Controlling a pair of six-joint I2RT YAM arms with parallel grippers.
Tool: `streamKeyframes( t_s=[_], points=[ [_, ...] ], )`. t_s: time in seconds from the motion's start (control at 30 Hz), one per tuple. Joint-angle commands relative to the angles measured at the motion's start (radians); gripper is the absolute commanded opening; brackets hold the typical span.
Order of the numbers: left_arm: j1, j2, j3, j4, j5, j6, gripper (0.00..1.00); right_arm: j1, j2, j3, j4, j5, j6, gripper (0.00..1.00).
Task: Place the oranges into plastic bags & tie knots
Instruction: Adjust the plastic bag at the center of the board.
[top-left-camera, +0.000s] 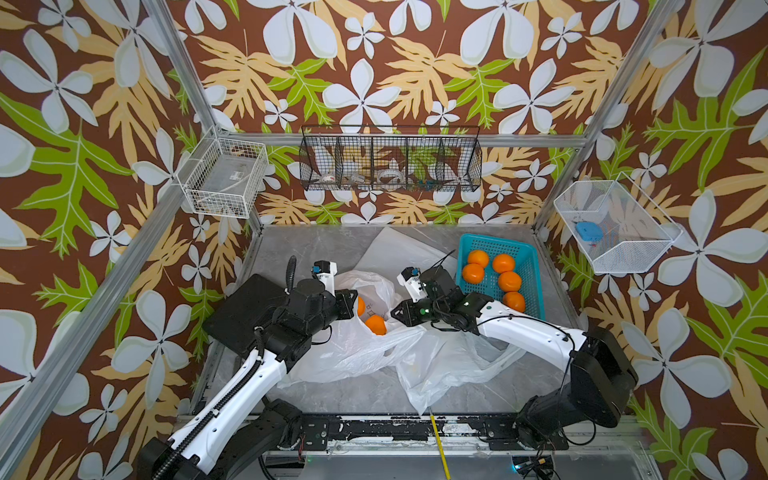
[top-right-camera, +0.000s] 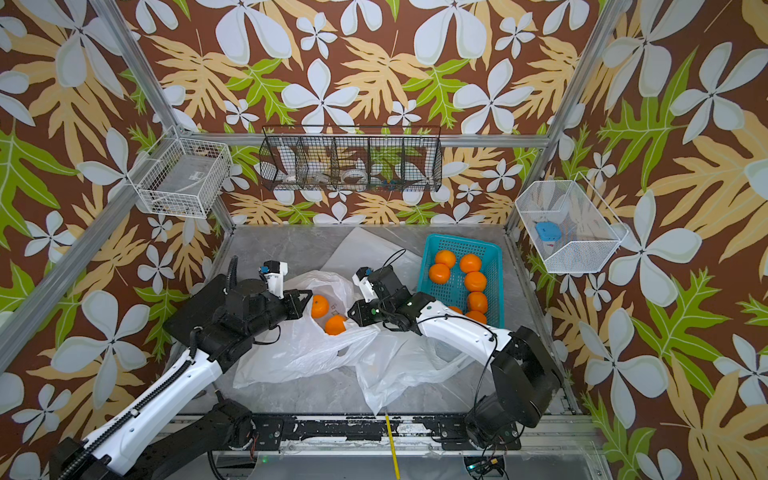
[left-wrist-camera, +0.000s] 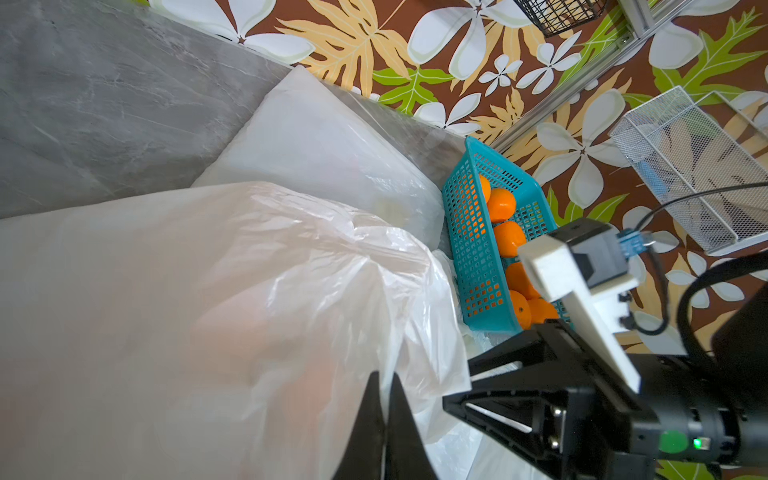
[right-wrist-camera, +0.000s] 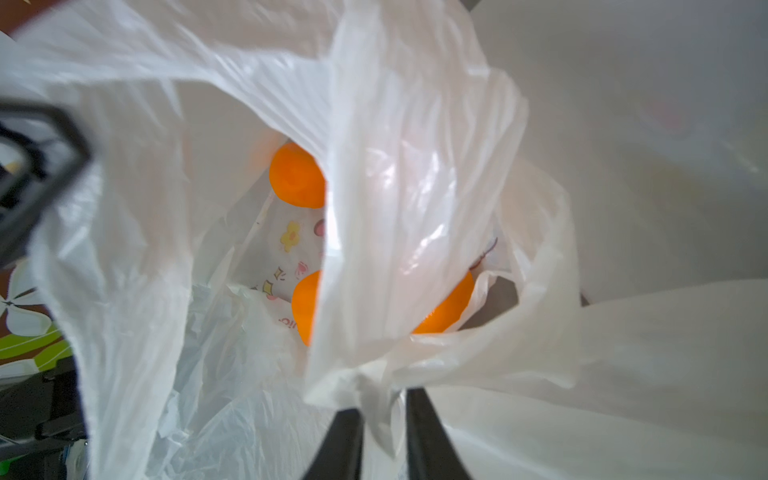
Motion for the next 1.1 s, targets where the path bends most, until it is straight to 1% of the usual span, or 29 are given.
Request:
streamKeyframes(
  t_s=[0.0, 0.17, 0.33, 0.4, 0.43, 0.47, 0.5, 0.53, 0.57, 0.6, 0.63, 0.67, 0.7, 0.77, 0.87, 0.97, 1.07],
  points=[
    [0.002, -0.004, 0.007, 0.038, -0.003, 0.016, 0.00, 0.000, -0.030, 0.046, -0.002, 0.069, -0.044, 0.00],
    [0.003, 0.021, 0.067, 0.039, -0.022, 0.052, 0.00, -0.015, -0.055, 0.148, -0.064, 0.073, -0.119, 0.00],
    [0.006, 0.094, 0.168, 0.021, -0.008, 0.104, 0.00, -0.046, -0.063, 0.238, -0.070, 0.079, -0.161, 0.00],
    [0.006, 0.110, 0.192, 0.020, -0.001, 0.133, 0.15, -0.069, -0.058, 0.255, -0.079, 0.098, -0.165, 0.00],
    [0.006, 0.114, 0.204, 0.019, 0.005, 0.159, 0.28, -0.083, -0.056, 0.256, -0.077, 0.097, -0.166, 0.00],
    [0.006, 0.113, 0.213, 0.017, 0.014, 0.182, 0.44, -0.096, -0.055, 0.254, -0.078, 0.094, -0.163, 0.00],
    [0.006, 0.109, 0.222, 0.015, 0.024, 0.201, 0.54, -0.110, -0.051, 0.253, -0.077, 0.090, -0.159, 0.00],
    [0.006, 0.097, 0.232, 0.014, 0.042, 0.224, 0.63, -0.121, -0.050, 0.250, -0.075, 0.082, -0.159, 0.00],
    [0.006, 0.082, 0.239, 0.014, 0.067, 0.244, 0.69, -0.127, -0.049, 0.248, -0.075, 0.082, -0.159, 0.00],
    [0.005, 0.067, 0.245, 0.014, 0.091, 0.259, 0.73, -0.134, -0.050, 0.246, -0.077, 0.082, -0.162, 0.00],
    [0.003, 0.045, 0.247, 0.014, 0.120, 0.279, 0.76, -0.144, -0.048, 0.246, -0.077, 0.071, -0.165, 0.00],
    [-0.006, 0.025, 0.249, 0.015, 0.136, 0.298, 0.77, -0.154, -0.046, 0.244, -0.076, 0.060, -0.161, 0.00],
    [-0.032, 0.001, 0.251, 0.008, 0.133, 0.330, 0.78, -0.168, -0.043, 0.243, -0.074, 0.047, -0.157, 0.00],
    [-0.123, -0.037, 0.248, -0.012, 0.086, 0.404, 0.80, -0.189, -0.036, 0.243, -0.076, 0.021, -0.150, 0.00],
    [-0.315, -0.063, 0.219, -0.024, -0.018, 0.491, 0.82, -0.214, -0.028, 0.243, -0.081, 0.007, -0.145, 0.00],
    [-0.517, -0.019, 0.203, -0.052, -0.178, 0.548, 0.85, -0.225, -0.019, 0.246, -0.087, 0.005, -0.148, 0.00],
    [-0.705, 0.089, 0.226, -0.090, -0.382, 0.577, 0.88, -0.240, -0.008, 0.249, -0.098, -0.008, -0.138, 0.00]
  ],
)
